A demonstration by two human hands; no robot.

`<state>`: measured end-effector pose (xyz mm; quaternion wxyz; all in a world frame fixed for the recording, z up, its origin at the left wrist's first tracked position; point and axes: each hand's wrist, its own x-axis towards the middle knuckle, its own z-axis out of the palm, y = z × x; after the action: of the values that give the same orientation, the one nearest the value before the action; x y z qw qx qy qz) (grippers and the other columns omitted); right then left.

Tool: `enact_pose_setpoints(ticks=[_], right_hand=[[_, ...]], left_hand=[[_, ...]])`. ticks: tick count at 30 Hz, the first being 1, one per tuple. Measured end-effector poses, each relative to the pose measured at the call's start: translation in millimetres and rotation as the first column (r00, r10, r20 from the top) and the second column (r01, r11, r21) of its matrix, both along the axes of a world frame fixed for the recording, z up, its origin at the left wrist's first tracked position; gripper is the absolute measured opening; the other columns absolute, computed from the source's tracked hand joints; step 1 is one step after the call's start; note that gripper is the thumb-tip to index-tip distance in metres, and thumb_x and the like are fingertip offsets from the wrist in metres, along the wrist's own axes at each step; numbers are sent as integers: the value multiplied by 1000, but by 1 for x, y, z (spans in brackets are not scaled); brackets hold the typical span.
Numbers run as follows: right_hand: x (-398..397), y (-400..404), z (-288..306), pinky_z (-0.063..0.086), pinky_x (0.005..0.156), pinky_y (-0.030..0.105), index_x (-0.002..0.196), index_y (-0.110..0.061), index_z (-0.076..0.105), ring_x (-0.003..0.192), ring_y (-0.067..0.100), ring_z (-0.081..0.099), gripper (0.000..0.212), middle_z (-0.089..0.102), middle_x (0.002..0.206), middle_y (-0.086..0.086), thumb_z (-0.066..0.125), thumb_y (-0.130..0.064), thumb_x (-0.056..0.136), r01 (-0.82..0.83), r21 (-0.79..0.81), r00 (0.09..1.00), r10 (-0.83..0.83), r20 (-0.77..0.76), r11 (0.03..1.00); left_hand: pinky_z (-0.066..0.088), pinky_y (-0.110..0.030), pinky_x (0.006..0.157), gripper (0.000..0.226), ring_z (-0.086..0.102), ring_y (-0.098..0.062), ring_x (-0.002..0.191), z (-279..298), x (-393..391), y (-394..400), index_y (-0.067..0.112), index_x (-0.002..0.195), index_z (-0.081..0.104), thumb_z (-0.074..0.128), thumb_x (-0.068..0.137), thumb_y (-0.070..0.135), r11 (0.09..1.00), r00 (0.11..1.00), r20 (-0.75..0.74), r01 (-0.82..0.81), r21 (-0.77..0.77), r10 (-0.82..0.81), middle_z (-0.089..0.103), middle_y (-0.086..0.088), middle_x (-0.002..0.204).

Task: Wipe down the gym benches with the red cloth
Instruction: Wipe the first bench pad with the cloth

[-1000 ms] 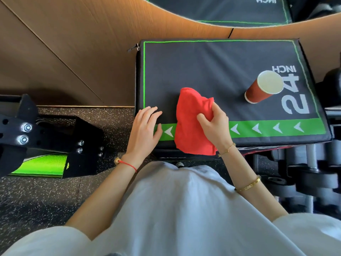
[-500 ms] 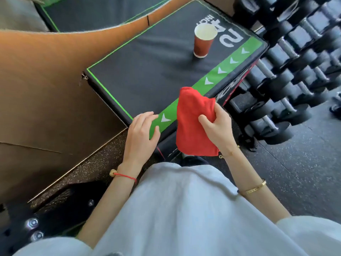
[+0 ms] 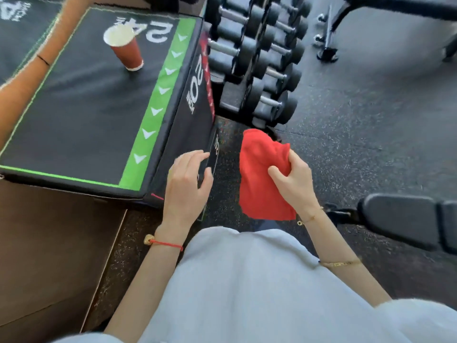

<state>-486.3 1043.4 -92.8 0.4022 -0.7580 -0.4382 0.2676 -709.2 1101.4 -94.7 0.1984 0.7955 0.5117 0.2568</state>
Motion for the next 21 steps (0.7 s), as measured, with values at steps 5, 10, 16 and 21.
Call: enact_pose_setpoints(ticks=[5, 10, 16, 21], right_hand=[[41, -60, -1, 38, 65, 18, 89, -16, 59, 64, 3, 48, 12, 59, 74, -11, 64, -12, 79, 171, 2, 985, -171, 2, 985], [89, -133, 2, 42, 72, 22, 95, -14, 63, 72, 6, 54, 16, 63, 80, -9, 65, -11, 79, 315, -5, 949, -315, 13, 949], [158, -241, 8, 39, 70, 2, 101, -15, 63, 72, -5, 56, 22, 64, 83, -12, 65, -11, 80, 424, -13, 905, -424, 17, 905], [214, -323, 5, 41, 73, 3, 107, -18, 63, 79, 0, 58, 28, 65, 86, -15, 64, -13, 80, 466, -57, 885, -466, 20, 883]], left_hand=[[40, -35, 110, 30, 55, -21, 123, 4, 58, -22, 11, 124, 63, 58, 94, 14, 982, 982, -17, 191, 7, -191, 63, -4, 128], [39, -34, 111, 30, 55, -22, 123, 5, 125, -63, 9, 124, 64, 58, 94, 14, 938, 938, -5, 346, 24, -346, 64, -5, 127], [43, -44, 107, 30, 56, -25, 121, 4, 210, -151, 8, 123, 64, 59, 94, 13, 890, 890, 30, 455, 12, -455, 64, -6, 125], [43, -45, 107, 30, 56, -25, 121, -1, 271, -227, 10, 123, 64, 59, 94, 13, 867, 867, 50, 498, -24, -496, 64, -5, 125]])
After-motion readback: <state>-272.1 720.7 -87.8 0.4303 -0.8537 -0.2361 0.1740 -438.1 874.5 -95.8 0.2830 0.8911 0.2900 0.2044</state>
